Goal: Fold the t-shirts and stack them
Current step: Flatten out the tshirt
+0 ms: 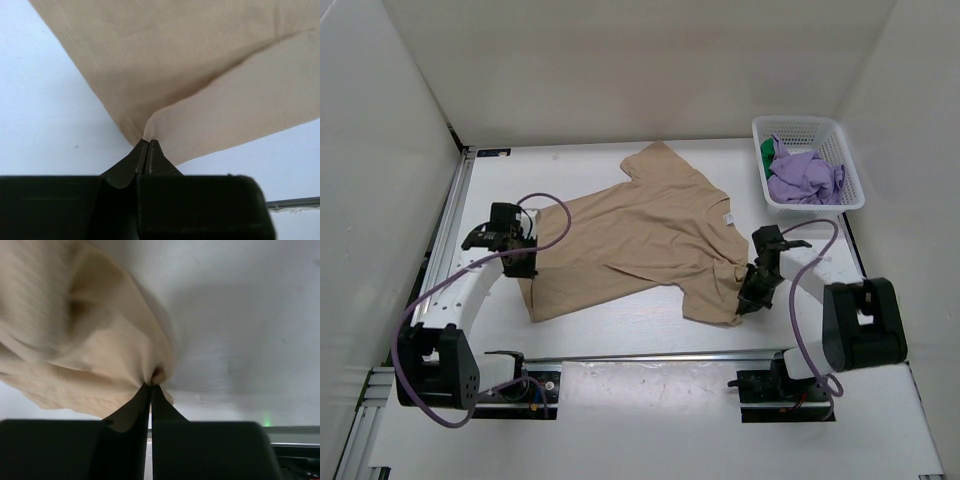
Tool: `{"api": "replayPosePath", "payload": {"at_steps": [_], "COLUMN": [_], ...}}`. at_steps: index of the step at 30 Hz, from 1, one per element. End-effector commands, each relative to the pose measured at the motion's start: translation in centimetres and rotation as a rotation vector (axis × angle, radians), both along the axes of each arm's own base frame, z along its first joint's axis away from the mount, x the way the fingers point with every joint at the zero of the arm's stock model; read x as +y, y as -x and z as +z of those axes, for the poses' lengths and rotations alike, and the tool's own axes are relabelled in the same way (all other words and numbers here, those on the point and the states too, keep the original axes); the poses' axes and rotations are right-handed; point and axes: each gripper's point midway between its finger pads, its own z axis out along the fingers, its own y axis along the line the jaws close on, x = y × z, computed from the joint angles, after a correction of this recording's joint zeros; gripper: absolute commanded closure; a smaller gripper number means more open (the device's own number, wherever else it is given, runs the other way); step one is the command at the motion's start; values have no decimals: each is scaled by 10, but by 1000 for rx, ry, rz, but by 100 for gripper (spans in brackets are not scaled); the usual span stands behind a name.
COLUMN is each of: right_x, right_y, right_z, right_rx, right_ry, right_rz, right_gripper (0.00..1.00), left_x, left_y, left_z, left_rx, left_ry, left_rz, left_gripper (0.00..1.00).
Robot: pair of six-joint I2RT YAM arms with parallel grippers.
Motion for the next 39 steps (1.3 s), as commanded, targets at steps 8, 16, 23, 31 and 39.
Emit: {"api": "replayPosePath", "payload": {"at_steps": [8,16,23,31,39], "right_x": [35,13,19,26,32], "right_y": [-279,-273,-218,-80,12], "right_z": [328,489,389,206,70], "right_rx": [-876,-1358,-1145,-838,-504], "right_ry": [-164,-267,-228,-228,-304], "right_rz": [-28,-91,-33,-84,-162], "right_gripper": [100,100,100,100,100], "left_x": [63,69,62,49,57], "left_y": [-185,-208,-172,-58,40], "left_z": [270,379,308,108,-8], "left_rx": [-671,-949,-791,-376,-165], "left_ry": [-94,-96,-85,-82,-143], "left_rz": [212,243,213,172,203], "left_gripper": [90,90,90,90,90]}}
